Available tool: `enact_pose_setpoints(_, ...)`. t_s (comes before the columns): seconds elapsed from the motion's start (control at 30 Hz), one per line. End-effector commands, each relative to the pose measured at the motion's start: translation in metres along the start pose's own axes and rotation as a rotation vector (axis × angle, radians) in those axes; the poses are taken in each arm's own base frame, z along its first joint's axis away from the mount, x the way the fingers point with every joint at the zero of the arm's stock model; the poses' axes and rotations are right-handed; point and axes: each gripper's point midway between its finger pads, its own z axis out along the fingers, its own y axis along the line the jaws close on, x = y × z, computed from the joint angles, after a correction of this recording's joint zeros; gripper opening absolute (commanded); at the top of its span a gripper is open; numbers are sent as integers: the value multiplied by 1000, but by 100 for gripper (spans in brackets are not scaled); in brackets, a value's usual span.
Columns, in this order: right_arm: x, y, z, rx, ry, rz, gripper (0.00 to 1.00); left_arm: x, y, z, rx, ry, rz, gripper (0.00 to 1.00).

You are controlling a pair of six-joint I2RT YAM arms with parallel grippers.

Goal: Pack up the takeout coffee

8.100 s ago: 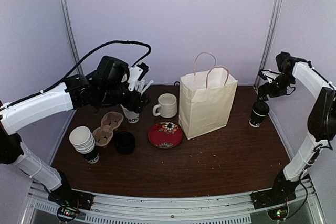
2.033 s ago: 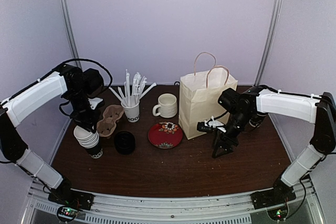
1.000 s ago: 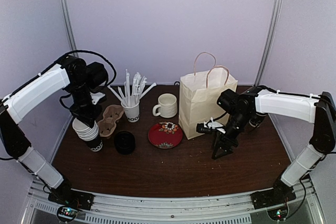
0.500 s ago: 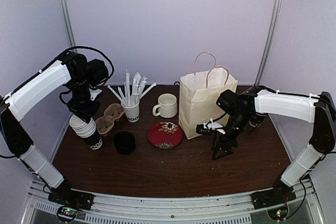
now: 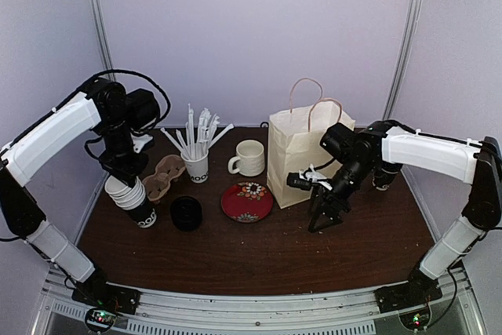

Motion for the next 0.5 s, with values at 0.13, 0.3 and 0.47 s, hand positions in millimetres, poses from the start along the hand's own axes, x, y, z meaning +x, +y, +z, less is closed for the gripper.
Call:
enact_pose_setpoints(0.13,-51,18,-23,-54,-124,-22,76,34,36,-7,-204,82,-3,0)
enact_pose_setpoints(0.3,-68,12,-27,-40,-151,-32,77,36,-2,9,-42,127,46,0)
enact_pose_setpoints(0.47,-72,16,-25,-77,-174,-19,77,37,47,7,-327,130,37,0)
